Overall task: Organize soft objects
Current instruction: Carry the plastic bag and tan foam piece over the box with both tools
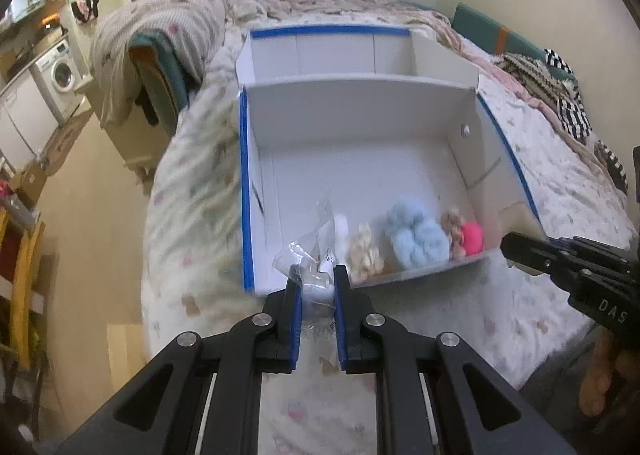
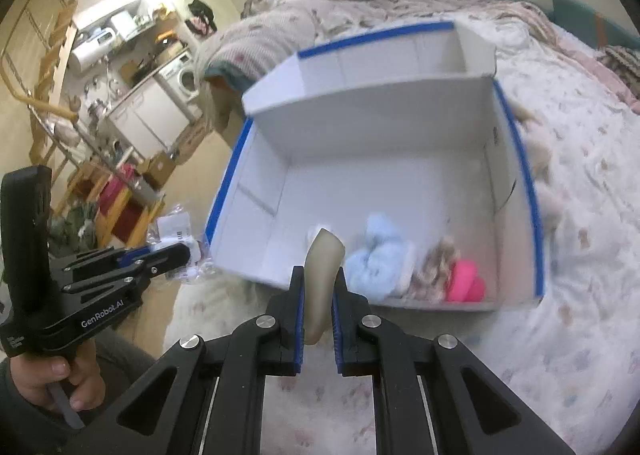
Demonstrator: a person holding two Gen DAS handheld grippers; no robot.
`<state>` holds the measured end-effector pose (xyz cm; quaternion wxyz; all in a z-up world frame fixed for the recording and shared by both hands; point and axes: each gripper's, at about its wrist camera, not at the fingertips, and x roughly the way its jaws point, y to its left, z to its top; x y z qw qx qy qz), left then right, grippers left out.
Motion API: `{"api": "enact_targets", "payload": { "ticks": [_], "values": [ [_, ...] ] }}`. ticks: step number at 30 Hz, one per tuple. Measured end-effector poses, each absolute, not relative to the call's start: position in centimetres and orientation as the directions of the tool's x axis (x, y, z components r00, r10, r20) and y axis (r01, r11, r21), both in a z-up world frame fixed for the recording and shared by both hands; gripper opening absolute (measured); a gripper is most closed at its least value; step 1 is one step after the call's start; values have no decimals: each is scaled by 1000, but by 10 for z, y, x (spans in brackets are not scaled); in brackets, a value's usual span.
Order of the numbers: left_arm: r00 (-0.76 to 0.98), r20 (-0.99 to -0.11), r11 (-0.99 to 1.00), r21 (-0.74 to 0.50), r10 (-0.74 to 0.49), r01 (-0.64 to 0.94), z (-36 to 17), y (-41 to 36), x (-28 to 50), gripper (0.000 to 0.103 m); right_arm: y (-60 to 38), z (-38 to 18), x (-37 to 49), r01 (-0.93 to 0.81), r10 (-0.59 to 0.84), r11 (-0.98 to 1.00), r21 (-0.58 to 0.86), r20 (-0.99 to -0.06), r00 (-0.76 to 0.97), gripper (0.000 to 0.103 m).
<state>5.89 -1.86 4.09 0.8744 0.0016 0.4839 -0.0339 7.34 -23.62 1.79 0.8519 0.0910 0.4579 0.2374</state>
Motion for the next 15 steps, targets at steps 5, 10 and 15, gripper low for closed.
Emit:
{"api": "enact_targets", "payload": {
  "ticks": [5,10,15],
  "values": [
    [542,-837,996,-41,-75,75,52,-25,91,13,-244,21,106,-300,455,889,346,-736,501,13],
    [536,-839,994,-50,-93,95,39,-36,124,13,-255,-4,132,-229,434,901,368,-761,482,13],
    [511,-844,987,-131,-162,97,4,-44,142,13,-253,-31,151,-183,408,913,365,-807,428,13]
  ]
}}
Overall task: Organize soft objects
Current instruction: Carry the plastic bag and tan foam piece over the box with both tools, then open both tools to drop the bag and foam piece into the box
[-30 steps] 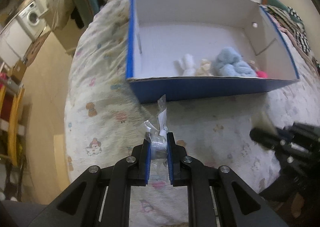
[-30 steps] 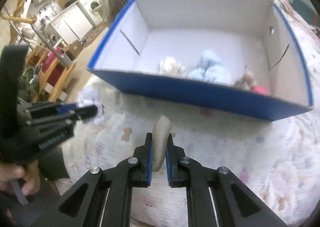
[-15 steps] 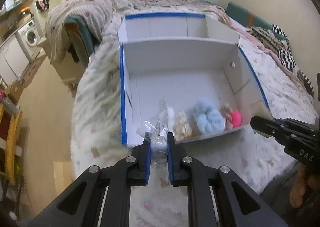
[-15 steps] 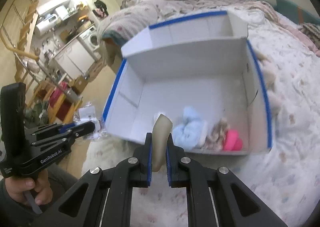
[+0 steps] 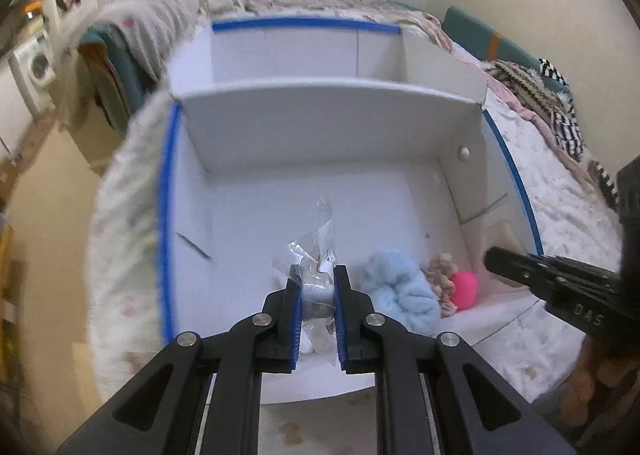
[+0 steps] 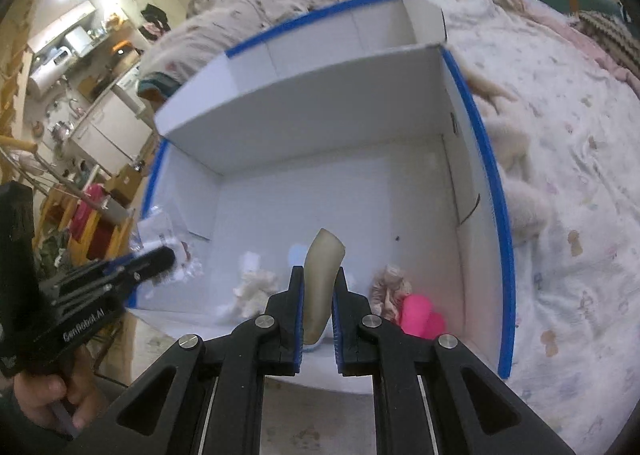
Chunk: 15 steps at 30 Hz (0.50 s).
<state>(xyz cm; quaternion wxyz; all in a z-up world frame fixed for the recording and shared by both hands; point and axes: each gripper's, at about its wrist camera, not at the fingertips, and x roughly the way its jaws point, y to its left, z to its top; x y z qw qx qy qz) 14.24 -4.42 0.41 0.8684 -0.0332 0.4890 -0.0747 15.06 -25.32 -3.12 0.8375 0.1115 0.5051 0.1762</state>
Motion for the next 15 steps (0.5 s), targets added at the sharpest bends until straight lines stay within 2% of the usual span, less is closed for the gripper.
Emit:
{"api": "enact_targets", "payload": {
  "ticks": [7,12,15],
  "values": [
    [455,-874,983,-120,-172,142,-25,-65,158,13,-246,-53,157,-166,404,915,368,-842,358,14],
    [382,-893,970,-201,-238,135,-43,-65,164,13,-242,-61,153,-170,397,917,360,-856,331,14],
    [384,-891,969,-204,-241,137,-45,-66,163,13,-242,-65,154,-163,394,919,360,-862,318,15]
  ]
}}
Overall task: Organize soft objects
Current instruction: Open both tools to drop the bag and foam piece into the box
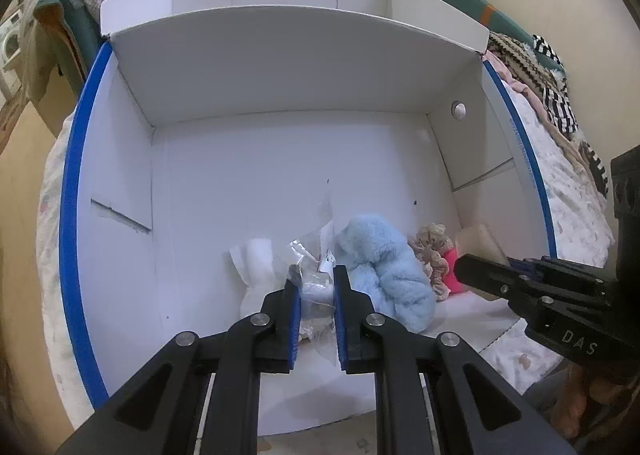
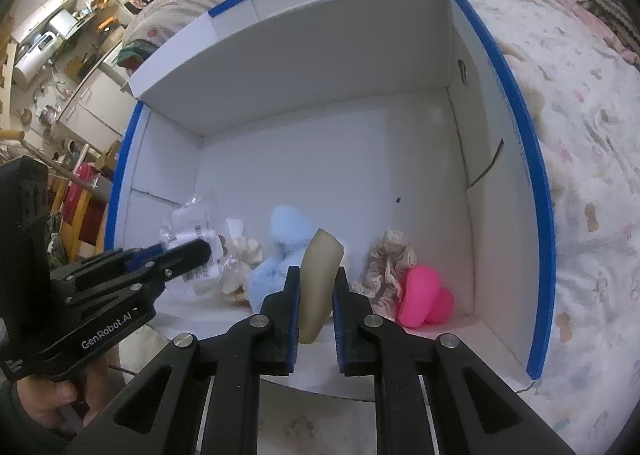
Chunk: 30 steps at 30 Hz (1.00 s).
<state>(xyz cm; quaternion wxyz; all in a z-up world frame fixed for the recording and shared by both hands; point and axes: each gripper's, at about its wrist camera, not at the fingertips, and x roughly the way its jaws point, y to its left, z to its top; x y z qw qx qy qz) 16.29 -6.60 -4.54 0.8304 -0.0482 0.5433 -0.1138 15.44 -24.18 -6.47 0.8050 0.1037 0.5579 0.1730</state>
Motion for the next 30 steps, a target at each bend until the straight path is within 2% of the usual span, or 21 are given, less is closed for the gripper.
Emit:
{"api": "enact_targets", "payload": {
  "ticks": [8,10,11,12,14,15,16,17,30],
  "values": [
    [383,-878,956,-236,-286,173,-44,-73,159,15,-243,-69,155,-143,399,917,373,-866,301,21],
    [373,-881,955,-236,-289,182,-45,-75,159,21,-244,-69,154,-142,395,919,369,-868,301,22],
    [371,-887,958,-221,-276,185,-46,-77,158,31,-244,-69,154,-142,390,921,363,-869,304,23],
    [373,-889,960,-209,-266,185,-46,-78,158,45,-244,-68,154,-142,387,922,360,-869,308,25],
    [387,-889,966,-187,-244,179,-44,-78,157,58,-246,-66,154,-138,392,920,367,-863,318,37],
    [400,-886,968,-178,-235,174,-42,-77,156,59,-248,-65,154,-135,397,918,374,-859,323,45],
    [411,-882,970,-174,-231,172,-40,-76,155,59,-249,-64,154,-132,402,915,380,-854,330,64],
    [418,-879,970,-172,-231,173,-39,-75,155,59,-251,-62,154,-129,409,912,389,-846,342,69],
    [504,-850,987,-109,-152,114,-17,-61,147,59,-257,-49,153,-99,408,909,404,-819,404,73]
  ]
}}
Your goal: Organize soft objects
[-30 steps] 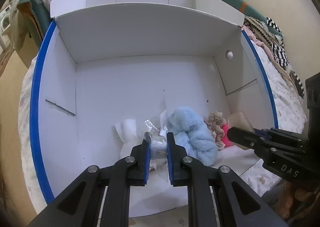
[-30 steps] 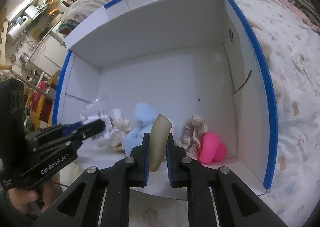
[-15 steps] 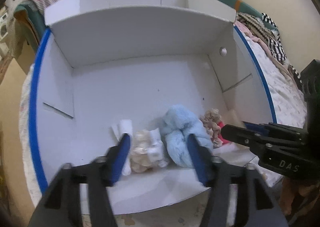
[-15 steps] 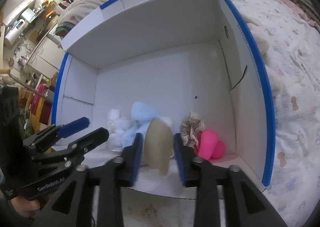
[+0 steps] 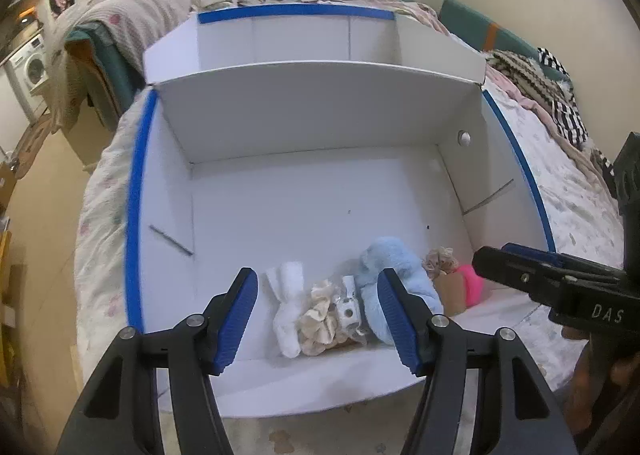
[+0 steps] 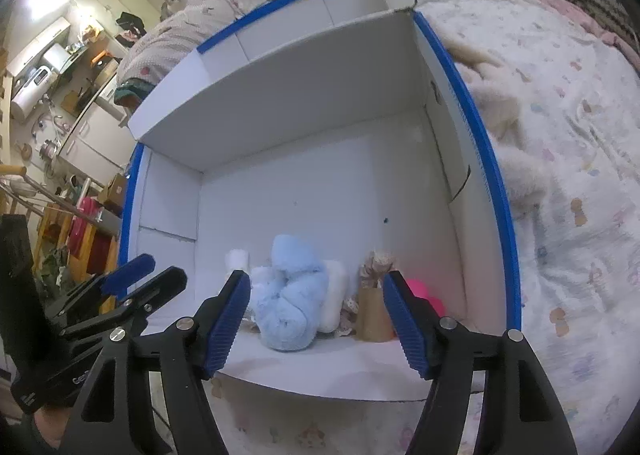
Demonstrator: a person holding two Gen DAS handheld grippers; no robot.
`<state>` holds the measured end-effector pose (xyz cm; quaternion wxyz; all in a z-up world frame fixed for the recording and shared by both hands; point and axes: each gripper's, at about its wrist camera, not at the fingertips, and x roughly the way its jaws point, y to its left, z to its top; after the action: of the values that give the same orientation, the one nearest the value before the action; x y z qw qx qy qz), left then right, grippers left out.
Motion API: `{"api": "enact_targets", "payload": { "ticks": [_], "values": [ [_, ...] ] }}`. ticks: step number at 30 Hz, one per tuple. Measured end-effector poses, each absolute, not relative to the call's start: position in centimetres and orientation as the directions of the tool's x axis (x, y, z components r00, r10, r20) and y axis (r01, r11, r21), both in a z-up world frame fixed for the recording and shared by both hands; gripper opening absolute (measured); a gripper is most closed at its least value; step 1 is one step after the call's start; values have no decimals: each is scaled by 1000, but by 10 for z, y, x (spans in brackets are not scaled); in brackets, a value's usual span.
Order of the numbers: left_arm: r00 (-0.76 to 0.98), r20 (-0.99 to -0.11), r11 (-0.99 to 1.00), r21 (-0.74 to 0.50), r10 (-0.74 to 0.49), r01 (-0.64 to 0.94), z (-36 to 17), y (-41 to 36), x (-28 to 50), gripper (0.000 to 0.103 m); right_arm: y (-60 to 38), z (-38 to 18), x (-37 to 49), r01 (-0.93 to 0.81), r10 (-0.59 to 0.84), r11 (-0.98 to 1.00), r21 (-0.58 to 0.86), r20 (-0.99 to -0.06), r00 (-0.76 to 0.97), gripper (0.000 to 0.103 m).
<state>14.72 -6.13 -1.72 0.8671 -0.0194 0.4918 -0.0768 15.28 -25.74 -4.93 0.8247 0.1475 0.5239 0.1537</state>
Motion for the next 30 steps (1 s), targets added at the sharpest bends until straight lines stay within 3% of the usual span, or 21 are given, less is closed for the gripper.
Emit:
{"api": "enact_targets", "payload": {
  "ticks": [3,5,7,15,30],
  "values": [
    [511,-846,988,-121,-151,91,-11,-53,140,59,-258,-45,149,-103,408,909,405,-809,422,78],
    [523,-842,991,-112,-135,76,-8,-50,135,59,-258,-45,146,-101,402,911,399,-808,431,96],
    [529,-840,993,-87,-119,85,-5,-49,127,59,-258,-47,143,-100,402,911,399,-810,428,101],
    [556,-829,998,-24,-56,66,1,-37,101,59,-258,-33,117,-109,344,936,335,-800,493,103],
    [562,-825,998,-70,-59,2,9,-8,41,59,-242,-17,51,-175,258,966,192,-773,579,103]
  ]
}}
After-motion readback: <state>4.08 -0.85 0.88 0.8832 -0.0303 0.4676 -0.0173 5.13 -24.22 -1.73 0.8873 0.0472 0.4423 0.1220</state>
